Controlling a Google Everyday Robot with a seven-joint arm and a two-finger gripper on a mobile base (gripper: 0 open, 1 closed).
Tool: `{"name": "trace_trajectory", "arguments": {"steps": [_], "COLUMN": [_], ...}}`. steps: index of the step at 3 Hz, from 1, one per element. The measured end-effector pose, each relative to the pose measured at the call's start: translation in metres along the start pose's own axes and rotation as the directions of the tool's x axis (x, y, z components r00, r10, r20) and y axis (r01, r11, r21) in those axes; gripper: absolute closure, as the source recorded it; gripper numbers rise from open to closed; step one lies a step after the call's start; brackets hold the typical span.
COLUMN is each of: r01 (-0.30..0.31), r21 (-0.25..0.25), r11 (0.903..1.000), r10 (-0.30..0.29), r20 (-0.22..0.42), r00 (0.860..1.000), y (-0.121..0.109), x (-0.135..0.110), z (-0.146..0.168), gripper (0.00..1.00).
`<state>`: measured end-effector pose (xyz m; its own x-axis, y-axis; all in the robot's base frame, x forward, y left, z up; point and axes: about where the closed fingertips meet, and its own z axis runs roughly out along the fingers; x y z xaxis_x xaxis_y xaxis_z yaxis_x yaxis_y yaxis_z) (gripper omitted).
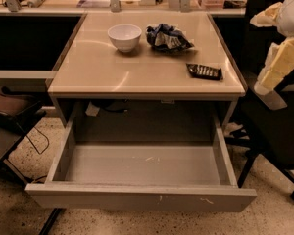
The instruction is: Place rxbar chocolate into top drawer
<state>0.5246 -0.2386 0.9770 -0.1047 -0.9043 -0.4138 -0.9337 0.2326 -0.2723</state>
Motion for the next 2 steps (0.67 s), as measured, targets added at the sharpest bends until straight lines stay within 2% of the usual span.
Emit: {"name": "trace_trajectory", "arguments": {"steps": [1,2], "r01": [-0.028,-0.087], "r21": [-0.015,-0.05], "r11": [0.9995,0.9949], "r10": [0.03,0.094], "r20": [0.089,0.138], "r00": [0.996,0.986], "y": [-0.032,-0.055], "x": [0.018,0.045], "z": [0.018,0.045], "gripper": [0.0,0.0]}}
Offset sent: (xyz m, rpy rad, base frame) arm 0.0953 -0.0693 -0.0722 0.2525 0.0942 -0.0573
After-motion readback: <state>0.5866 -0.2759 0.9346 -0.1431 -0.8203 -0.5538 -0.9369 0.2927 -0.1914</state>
